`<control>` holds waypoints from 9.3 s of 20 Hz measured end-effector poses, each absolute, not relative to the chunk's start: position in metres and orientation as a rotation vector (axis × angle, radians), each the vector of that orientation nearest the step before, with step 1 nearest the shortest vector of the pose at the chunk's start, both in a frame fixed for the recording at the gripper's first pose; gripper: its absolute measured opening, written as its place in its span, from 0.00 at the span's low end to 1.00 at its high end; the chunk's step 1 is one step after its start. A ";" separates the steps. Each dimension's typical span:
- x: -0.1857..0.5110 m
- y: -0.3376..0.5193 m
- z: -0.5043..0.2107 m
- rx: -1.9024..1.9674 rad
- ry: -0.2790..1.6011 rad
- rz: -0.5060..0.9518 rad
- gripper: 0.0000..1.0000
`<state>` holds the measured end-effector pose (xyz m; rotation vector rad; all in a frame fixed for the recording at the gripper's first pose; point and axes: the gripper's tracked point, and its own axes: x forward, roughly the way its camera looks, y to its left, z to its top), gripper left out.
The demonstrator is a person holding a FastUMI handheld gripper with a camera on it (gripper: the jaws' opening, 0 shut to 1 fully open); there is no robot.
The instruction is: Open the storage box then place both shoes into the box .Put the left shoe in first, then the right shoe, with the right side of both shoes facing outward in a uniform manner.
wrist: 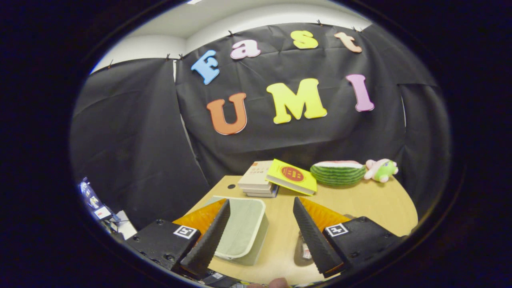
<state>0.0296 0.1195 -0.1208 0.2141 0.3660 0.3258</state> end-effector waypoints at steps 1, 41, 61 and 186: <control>0.030 0.125 -0.132 0.220 0.394 0.335 1.00; 0.044 0.213 -0.192 0.723 0.841 0.464 0.06; 0.036 0.384 -0.054 0.485 0.574 0.696 0.55; 0.076 0.236 -0.177 0.397 1.036 0.237 0.80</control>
